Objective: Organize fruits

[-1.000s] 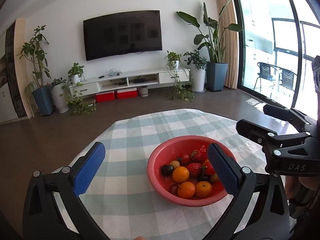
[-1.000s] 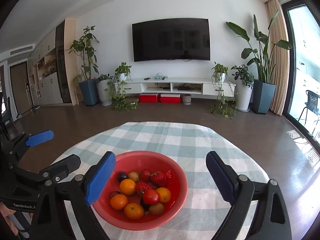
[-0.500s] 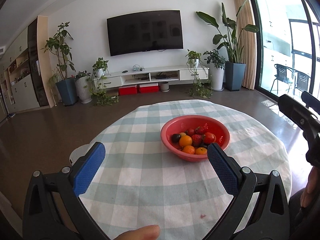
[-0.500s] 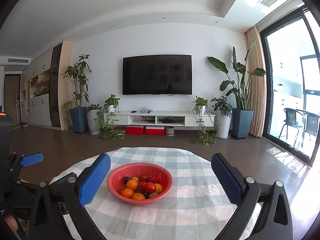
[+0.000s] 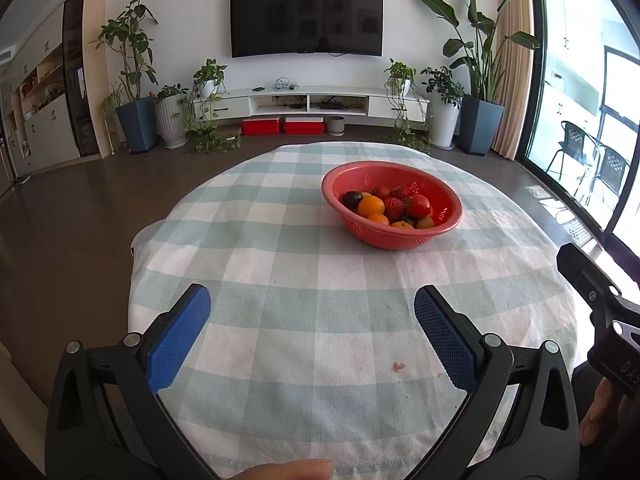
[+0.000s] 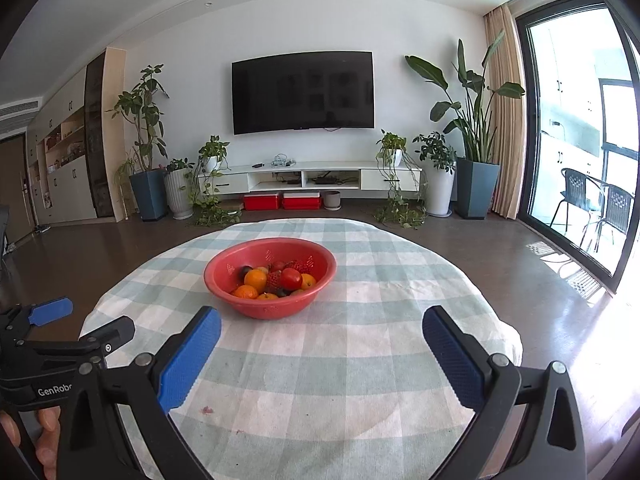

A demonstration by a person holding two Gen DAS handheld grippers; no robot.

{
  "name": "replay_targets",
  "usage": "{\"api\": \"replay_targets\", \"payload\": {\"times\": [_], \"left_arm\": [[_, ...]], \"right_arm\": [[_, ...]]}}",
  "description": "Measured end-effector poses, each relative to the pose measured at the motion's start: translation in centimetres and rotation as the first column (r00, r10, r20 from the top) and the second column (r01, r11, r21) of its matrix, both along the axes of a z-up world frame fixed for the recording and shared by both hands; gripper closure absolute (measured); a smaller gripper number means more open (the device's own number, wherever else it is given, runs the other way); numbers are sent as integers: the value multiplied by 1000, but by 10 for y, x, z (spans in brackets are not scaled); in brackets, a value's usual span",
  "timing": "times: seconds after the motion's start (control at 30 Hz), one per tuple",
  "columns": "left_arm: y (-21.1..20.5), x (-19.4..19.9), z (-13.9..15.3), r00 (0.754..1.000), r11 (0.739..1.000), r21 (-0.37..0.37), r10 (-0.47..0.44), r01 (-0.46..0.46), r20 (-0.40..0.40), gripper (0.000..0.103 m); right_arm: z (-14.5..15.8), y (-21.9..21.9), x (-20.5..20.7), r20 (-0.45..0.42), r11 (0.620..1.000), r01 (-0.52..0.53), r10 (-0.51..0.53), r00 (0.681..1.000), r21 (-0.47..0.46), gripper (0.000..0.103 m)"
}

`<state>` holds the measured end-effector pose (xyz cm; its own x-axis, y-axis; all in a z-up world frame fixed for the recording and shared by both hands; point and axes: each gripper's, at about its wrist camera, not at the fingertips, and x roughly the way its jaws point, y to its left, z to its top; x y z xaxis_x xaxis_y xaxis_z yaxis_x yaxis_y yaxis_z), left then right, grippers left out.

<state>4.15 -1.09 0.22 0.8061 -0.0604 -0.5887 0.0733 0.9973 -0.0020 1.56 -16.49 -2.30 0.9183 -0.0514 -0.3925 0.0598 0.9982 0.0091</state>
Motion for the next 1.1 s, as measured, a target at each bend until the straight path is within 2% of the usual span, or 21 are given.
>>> {"api": "replay_targets", "payload": {"times": [0.2,0.47,1.1], "left_arm": [[-7,6,-22,999,1000,22,-2,3,-45,0],[-4,16,-44,996,1000,15,6,-5,-93,0],[-3,19,-53,994,1000,15,2,-1,-113,0]], "right_arm": [[-16,-5,3,-25,1000,1,0,1000,15,0],[-32,-4,10,-67,1000,3,-1,998,27,0],[-35,1,10,-80,1000,-7,8,997,8,0]]}}
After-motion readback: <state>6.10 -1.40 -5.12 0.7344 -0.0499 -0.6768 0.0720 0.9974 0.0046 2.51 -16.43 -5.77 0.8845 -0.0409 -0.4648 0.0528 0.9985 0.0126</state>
